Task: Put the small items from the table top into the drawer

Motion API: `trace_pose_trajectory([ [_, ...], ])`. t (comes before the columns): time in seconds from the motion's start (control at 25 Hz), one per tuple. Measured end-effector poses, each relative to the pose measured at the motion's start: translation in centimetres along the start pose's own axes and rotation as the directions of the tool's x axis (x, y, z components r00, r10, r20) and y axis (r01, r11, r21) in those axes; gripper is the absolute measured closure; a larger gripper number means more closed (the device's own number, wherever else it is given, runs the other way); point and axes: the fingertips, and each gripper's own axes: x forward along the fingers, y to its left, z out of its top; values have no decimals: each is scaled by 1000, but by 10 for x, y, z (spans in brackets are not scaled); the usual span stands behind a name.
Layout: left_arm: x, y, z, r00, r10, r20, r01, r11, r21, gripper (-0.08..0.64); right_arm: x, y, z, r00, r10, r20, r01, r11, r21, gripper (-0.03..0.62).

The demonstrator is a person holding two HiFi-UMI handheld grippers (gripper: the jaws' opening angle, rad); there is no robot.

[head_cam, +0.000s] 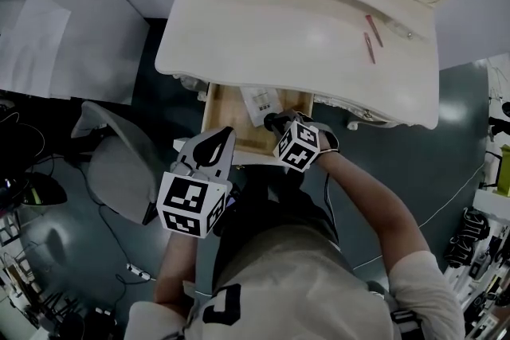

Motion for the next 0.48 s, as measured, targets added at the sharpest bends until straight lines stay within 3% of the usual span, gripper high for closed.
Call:
trace_pose_trajectory([
  [0.48, 5, -4, 0, 1000, -6, -9, 6, 1000, 17, 503, 13, 2, -15, 999, -8, -48, 7, 1000, -22, 563],
])
